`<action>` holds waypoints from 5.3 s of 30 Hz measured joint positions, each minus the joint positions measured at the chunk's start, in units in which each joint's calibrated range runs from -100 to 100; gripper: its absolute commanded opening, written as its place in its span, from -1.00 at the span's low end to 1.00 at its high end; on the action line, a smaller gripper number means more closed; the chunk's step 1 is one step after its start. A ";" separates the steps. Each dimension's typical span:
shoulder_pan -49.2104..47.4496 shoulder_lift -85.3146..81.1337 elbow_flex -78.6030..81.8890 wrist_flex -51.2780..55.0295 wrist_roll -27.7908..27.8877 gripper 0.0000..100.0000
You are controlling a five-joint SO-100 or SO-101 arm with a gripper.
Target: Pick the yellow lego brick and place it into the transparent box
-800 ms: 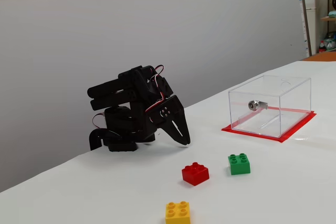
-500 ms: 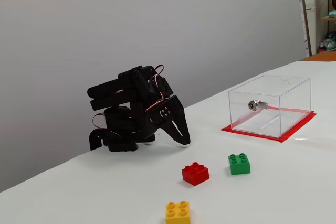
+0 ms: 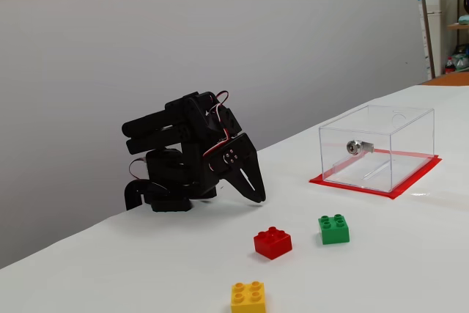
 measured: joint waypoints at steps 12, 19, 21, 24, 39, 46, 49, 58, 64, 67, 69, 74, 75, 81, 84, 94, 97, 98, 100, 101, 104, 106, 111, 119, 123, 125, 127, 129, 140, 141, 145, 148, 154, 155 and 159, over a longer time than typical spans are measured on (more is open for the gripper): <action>0.00 0.00 0.00 0.00 0.00 -0.97; 0.00 0.00 0.00 0.00 0.00 -0.97; 0.00 0.00 0.00 0.00 0.00 -0.97; 0.00 0.00 0.00 0.00 0.00 -0.97; 0.00 0.00 0.00 0.00 -0.10 -0.97; 0.00 0.00 0.00 0.00 -0.20 -0.97; 0.00 0.00 0.00 0.09 -0.20 -0.95; 0.00 0.00 0.00 0.09 -1.66 -0.95; 0.00 0.00 -2.29 0.09 -4.64 -0.93; 0.75 0.00 -6.35 -0.60 -4.93 -0.79; 2.35 0.51 -9.00 -2.14 -4.93 -0.68; 4.81 8.54 -16.59 -6.08 -4.89 -0.61; 5.66 10.91 -18.45 -6.94 -4.89 -0.61; 9.51 27.57 -33.10 -8.14 -4.69 -0.61; 12.07 34.50 -42.01 -8.14 -4.69 -0.61; 27.24 50.66 -64.17 -1.54 -4.64 -0.61; 31.94 53.70 -65.49 -0.43 -4.59 -0.61; 33.55 54.63 -65.58 -0.43 -4.59 -0.61; 36.86 56.32 -65.67 -0.43 -4.59 -0.61; 38.57 57.17 -65.67 -0.43 -4.59 -0.61; 42.41 59.70 -65.67 -0.69 -4.59 -0.61; 44.44 61.40 -65.67 -2.23 -4.59 -0.60; 47.86 67.32 -65.67 -8.48 -4.74 -0.60; 47.33 84.40 -76.52 -11.40 -4.69 -0.60; 48.18 94.46 -86.05 -11.40 -4.69 -0.60; 48.29 99.03 -91.17 -11.40 -4.69 -0.60; 48.08 103.68 -96.47 -11.40 -4.69 -0.60; 47.76 108.33 -101.50 -11.40 -4.69 -0.60; 49.68 124.82 -117.12 -11.40 -4.84 -0.60; 49.57 125.33 -117.12 -11.40 -4.84 -0.60; 49.04 126.68 -117.21 -11.40 -4.84 -0.60; 48.93 126.77 -117.21 -11.40 -4.84 -0.59; 49.04 128.03 -117.21 -11.40 -4.69 -0.51; 49.04 128.29 -117.21 -11.40 -4.69 -0.46; 48.93 128.20 -117.21 -11.40 -4.64 -0.39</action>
